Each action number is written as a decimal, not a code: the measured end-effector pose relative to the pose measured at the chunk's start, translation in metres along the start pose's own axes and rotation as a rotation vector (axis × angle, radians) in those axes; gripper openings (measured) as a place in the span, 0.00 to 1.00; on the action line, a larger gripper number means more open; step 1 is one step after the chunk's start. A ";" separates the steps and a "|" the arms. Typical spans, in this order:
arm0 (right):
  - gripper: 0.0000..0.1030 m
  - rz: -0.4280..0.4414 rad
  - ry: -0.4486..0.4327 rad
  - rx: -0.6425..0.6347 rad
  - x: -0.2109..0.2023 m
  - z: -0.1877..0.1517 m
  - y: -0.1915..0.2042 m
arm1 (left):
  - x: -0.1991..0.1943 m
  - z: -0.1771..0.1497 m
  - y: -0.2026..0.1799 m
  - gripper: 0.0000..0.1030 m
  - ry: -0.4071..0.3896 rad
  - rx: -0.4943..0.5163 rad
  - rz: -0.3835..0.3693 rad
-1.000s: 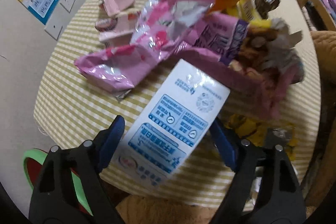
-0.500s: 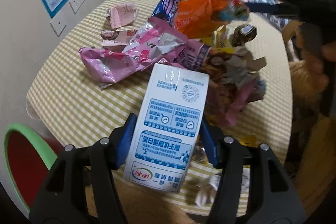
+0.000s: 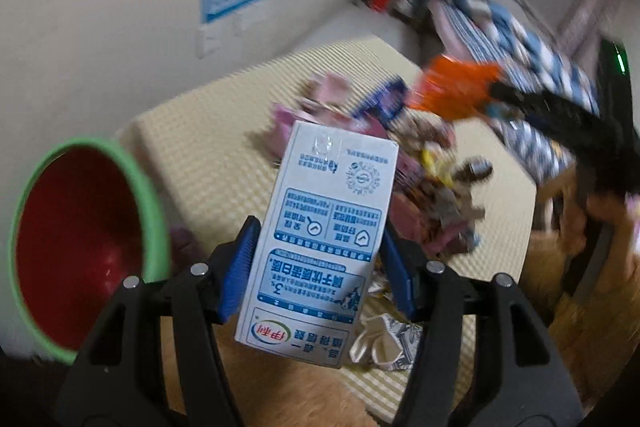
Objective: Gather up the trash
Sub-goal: 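Carry both items over the red bin and open both grippers to drop them, then grasp the white printed wrapper with the left gripper while the right grasps a pink wrapper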
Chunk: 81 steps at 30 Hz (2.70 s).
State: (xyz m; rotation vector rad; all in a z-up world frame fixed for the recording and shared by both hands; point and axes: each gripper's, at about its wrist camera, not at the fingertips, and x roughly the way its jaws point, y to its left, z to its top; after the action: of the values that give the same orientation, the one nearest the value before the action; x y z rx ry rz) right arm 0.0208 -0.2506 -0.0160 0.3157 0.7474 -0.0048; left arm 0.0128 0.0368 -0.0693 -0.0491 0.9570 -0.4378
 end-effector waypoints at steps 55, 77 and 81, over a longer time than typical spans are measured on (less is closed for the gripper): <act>0.64 0.338 0.209 -0.505 0.055 -0.088 0.267 | -0.038 -0.047 0.200 0.68 -0.078 -0.463 0.298; 0.61 -0.021 0.323 -0.191 0.034 -0.061 0.024 | 0.011 -0.030 -0.012 0.74 0.120 -0.055 -0.060; 0.60 -0.014 0.365 -0.241 0.043 -0.073 0.035 | 0.032 -0.056 -0.058 0.82 0.250 0.052 -0.104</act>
State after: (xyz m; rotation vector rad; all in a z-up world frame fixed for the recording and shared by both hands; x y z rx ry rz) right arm 0.0081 -0.1923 -0.0852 0.0800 1.1014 0.1320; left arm -0.0360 -0.0203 -0.1134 0.0030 1.1922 -0.5736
